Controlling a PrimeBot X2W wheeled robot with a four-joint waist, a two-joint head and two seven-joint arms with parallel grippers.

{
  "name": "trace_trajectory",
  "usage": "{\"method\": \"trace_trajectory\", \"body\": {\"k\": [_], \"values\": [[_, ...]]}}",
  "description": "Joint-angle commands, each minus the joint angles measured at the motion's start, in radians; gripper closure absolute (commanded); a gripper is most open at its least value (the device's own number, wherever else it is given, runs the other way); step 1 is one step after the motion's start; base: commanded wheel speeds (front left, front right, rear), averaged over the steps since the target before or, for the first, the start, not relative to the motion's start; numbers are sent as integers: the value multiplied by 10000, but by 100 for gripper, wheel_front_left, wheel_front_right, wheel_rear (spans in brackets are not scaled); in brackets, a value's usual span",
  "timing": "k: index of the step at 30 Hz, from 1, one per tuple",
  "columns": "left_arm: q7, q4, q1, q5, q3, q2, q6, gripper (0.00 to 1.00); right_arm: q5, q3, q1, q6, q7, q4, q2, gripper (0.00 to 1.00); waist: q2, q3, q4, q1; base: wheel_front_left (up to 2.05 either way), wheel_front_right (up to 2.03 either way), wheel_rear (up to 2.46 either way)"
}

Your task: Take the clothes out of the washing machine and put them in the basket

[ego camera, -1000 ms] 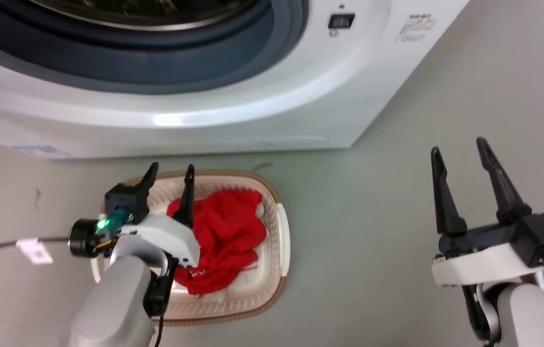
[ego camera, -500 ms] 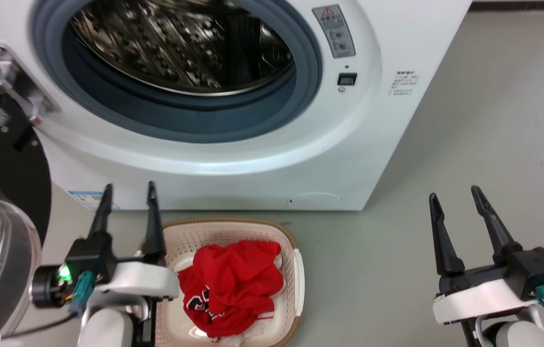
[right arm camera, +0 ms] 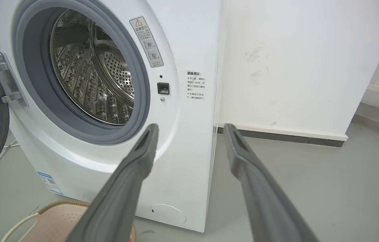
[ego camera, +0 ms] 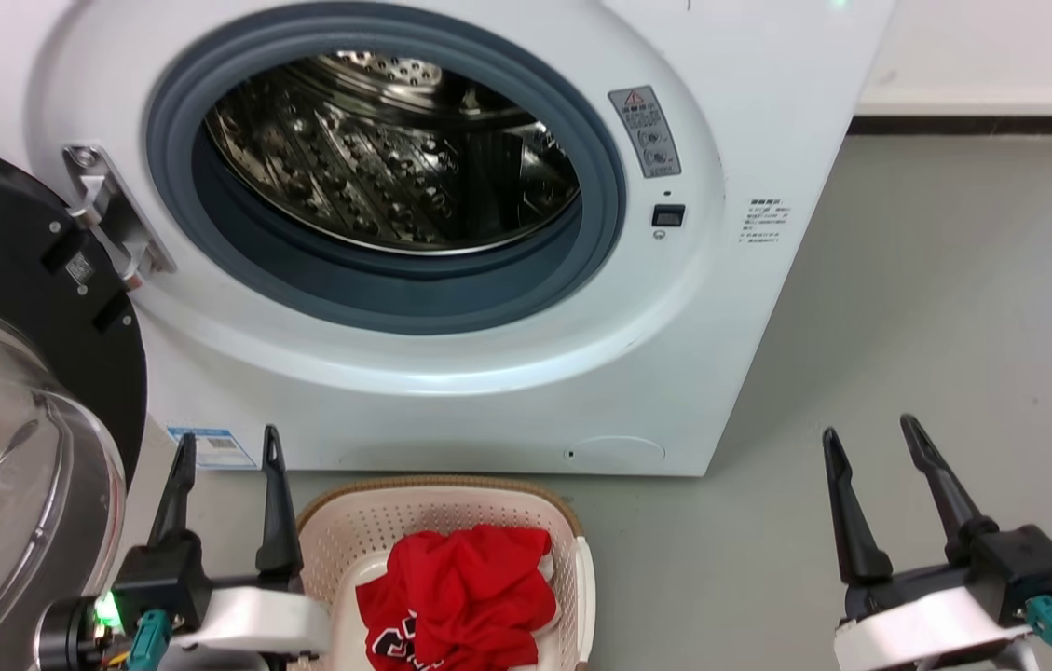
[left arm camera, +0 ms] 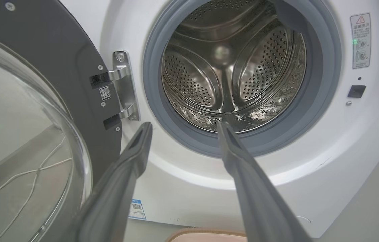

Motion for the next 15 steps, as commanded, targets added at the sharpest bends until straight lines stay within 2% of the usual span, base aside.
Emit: {"method": "trace_trajectory", "body": {"k": [1,15], "values": [[-25,-64,208,56,67,-26,-36,0,66,-3,192,-7,-19,31,4,0,-1,-201,-10,2,0,0,0],[-25,-11,793,87,125,-101,-190,0,128,131,736,-7,-19,69,5,0,-1,-661,-80,2,0,0,0]]}}
